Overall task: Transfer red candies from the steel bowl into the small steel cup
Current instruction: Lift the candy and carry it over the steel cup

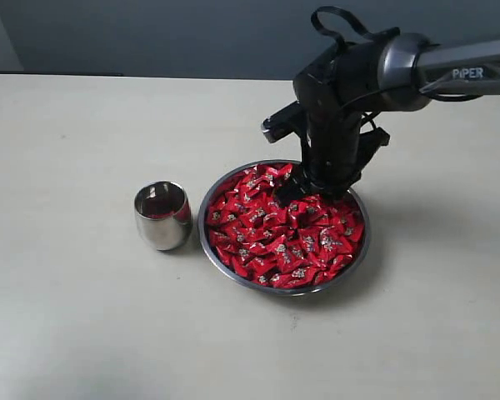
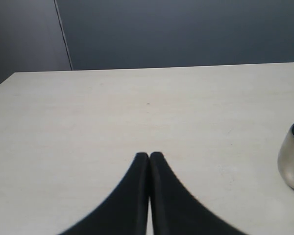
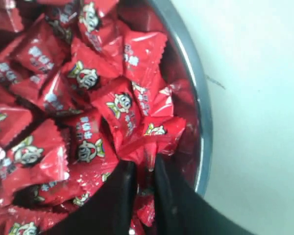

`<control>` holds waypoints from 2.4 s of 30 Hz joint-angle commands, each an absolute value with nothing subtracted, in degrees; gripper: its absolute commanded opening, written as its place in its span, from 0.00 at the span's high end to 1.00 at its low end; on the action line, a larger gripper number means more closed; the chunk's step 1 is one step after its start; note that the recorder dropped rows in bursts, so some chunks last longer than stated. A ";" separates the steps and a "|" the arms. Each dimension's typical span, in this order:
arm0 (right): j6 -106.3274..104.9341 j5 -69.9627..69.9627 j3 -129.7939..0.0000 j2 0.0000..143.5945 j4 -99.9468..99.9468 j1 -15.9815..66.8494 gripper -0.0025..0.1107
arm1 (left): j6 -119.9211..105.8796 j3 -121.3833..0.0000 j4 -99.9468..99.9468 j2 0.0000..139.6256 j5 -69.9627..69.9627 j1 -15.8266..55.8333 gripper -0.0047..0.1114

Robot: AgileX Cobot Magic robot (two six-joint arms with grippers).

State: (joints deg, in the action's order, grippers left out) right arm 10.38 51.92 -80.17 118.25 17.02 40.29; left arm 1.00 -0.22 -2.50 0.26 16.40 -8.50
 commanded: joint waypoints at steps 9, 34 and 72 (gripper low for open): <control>-5.40 42.59 -80.77 107.26 3.04 40.04 0.99 | 1.15 0.00 -2.57 0.00 16.30 -8.39 0.96; -19.94 52.43 -101.98 121.44 -22.68 49.16 0.99 | 1.15 0.00 -2.57 0.00 16.30 -8.39 0.96; -19.74 48.74 -101.98 124.75 -20.72 50.93 0.64 | 1.15 0.00 -2.57 0.00 16.30 -8.39 0.96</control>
